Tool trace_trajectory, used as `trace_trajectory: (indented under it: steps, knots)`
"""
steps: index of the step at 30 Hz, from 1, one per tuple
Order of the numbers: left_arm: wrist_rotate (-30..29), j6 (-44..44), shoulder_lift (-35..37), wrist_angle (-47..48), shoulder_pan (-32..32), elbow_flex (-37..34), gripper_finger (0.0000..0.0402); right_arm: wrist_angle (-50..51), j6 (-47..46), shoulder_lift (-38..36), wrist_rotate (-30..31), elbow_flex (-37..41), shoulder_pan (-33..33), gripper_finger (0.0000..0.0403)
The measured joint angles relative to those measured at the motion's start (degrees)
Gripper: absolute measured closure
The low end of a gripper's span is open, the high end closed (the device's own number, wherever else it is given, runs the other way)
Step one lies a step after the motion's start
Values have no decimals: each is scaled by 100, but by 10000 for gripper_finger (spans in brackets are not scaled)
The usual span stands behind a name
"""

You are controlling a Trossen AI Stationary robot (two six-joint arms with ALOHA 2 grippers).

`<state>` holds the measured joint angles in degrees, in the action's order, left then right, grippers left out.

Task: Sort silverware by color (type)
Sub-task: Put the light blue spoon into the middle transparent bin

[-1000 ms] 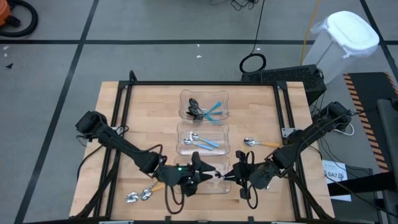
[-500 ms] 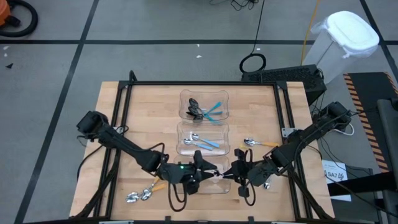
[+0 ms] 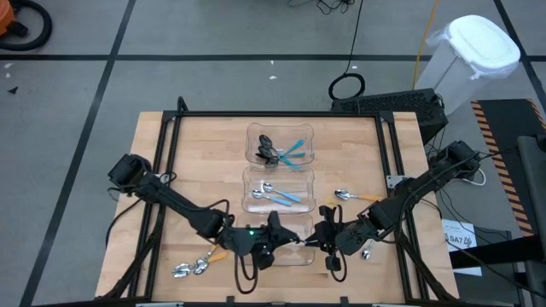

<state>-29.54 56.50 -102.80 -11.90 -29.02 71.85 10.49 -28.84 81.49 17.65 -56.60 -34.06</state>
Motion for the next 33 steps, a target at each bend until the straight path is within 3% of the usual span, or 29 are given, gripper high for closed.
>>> trace_trajectory:
  steps: [13, 20, 27, 33]
  knots:
    - [15, -304, 0, 155, 35, 0, 320, 1, 16, 0, -121, 0, 0, 380]
    - [11, -480, 0, 179, 35, 0, 392, 3, 61, 0, -144, 0, 0, 364]
    - [-46, -874, 0, 110, 43, 0, 399, 8, 50, -33, -131, 0, 0, 348]
    - [-388, -1310, 44, 8, 34, 41, 400, 109, 119, -183, 595, -165, -75, 336]
